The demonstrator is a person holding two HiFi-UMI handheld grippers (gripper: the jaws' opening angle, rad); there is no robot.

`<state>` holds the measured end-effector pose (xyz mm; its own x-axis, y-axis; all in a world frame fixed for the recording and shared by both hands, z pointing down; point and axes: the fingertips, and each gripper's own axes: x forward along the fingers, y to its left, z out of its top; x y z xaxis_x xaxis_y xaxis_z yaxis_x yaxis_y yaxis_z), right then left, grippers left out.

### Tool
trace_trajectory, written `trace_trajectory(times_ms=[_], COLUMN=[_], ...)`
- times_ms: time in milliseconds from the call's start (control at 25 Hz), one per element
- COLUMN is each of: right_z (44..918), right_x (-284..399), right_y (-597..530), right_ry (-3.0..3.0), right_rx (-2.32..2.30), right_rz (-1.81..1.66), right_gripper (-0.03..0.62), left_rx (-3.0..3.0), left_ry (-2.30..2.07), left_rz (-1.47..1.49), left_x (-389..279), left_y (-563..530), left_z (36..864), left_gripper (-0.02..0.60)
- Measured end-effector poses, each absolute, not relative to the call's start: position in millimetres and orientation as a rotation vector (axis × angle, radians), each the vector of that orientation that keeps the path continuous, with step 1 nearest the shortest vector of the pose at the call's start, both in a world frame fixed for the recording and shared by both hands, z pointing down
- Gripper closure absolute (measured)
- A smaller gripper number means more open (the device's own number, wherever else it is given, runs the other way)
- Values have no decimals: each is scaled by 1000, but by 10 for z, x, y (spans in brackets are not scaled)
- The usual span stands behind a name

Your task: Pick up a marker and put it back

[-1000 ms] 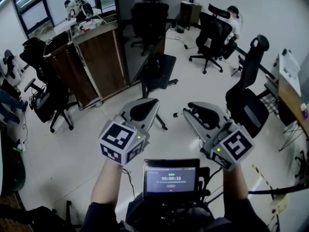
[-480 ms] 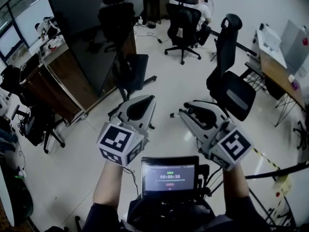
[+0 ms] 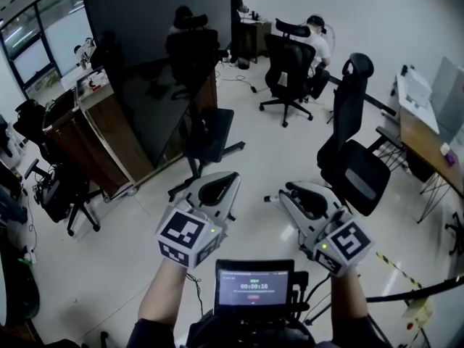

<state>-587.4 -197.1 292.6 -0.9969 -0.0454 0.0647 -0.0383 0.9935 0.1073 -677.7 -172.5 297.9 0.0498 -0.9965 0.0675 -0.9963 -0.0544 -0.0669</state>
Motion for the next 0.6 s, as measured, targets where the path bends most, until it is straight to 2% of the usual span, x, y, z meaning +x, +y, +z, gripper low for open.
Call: trace_trajectory(times_ms=[600], right_z=[3035], right_x=[-5757], right_y=[-2236], right_ry=[-3069], right_rx=[40], right_rz=[-147], right_gripper=[502], left_rx=[-2294], left_ry=[2155], left_rz=[-204], left_x=[-6600], left_y=[-2016], left_z=[3072], left_gripper=[581])
